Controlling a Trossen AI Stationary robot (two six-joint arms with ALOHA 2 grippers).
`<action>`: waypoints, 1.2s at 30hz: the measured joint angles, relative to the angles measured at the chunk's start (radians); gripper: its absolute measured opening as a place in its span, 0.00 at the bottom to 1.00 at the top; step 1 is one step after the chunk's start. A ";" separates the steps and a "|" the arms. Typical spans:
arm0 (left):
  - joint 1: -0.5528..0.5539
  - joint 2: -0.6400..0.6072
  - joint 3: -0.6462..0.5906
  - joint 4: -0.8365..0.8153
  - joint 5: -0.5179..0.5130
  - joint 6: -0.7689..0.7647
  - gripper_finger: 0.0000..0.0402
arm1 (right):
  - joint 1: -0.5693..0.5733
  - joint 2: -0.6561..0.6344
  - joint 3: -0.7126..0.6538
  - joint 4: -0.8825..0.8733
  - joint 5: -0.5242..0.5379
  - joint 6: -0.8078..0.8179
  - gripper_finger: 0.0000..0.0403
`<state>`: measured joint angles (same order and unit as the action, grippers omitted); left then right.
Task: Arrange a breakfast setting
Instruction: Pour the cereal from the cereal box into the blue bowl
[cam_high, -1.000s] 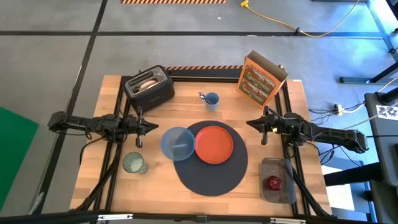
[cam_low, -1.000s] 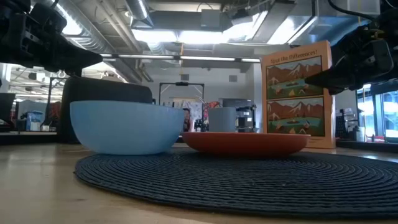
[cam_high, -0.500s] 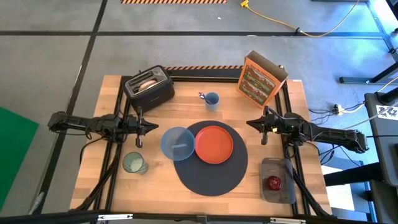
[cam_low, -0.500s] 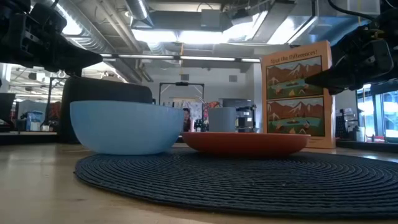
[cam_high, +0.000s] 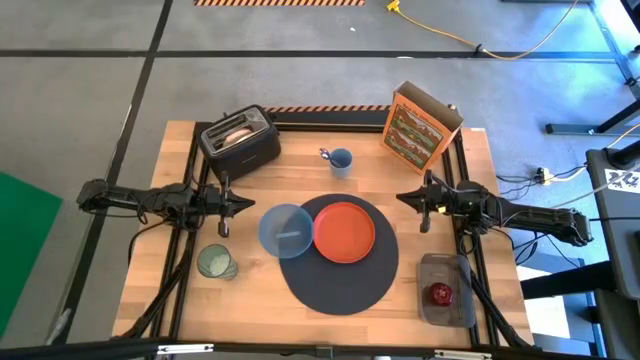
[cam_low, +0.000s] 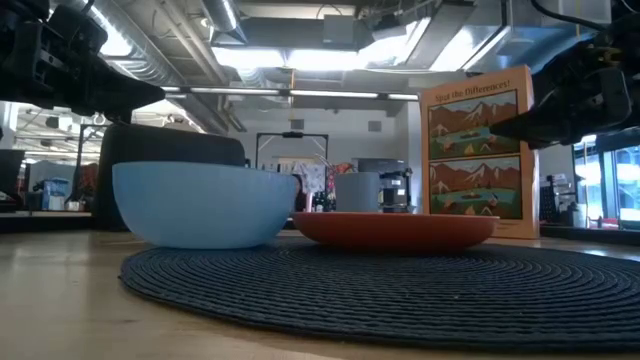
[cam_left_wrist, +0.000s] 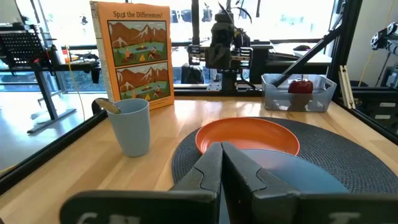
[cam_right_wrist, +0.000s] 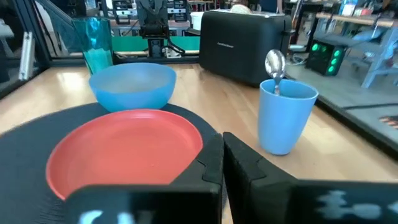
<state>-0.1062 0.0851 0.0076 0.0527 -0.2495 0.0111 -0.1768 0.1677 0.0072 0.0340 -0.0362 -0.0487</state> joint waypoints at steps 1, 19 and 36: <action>0.000 0.000 0.000 0.000 0.000 0.000 0.01 | 0.000 0.000 0.000 0.002 0.001 -0.006 0.00; 0.000 0.000 0.000 0.051 0.000 0.000 0.01 | 0.000 0.000 0.000 0.076 0.015 0.178 0.00; 0.001 0.001 0.022 0.113 -0.202 0.065 0.01 | 0.000 0.067 0.063 0.167 0.282 0.253 0.30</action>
<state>-0.1051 0.0860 0.0298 0.1654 -0.4519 0.0760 -0.1772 0.2346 0.0700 0.2006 0.2454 0.2047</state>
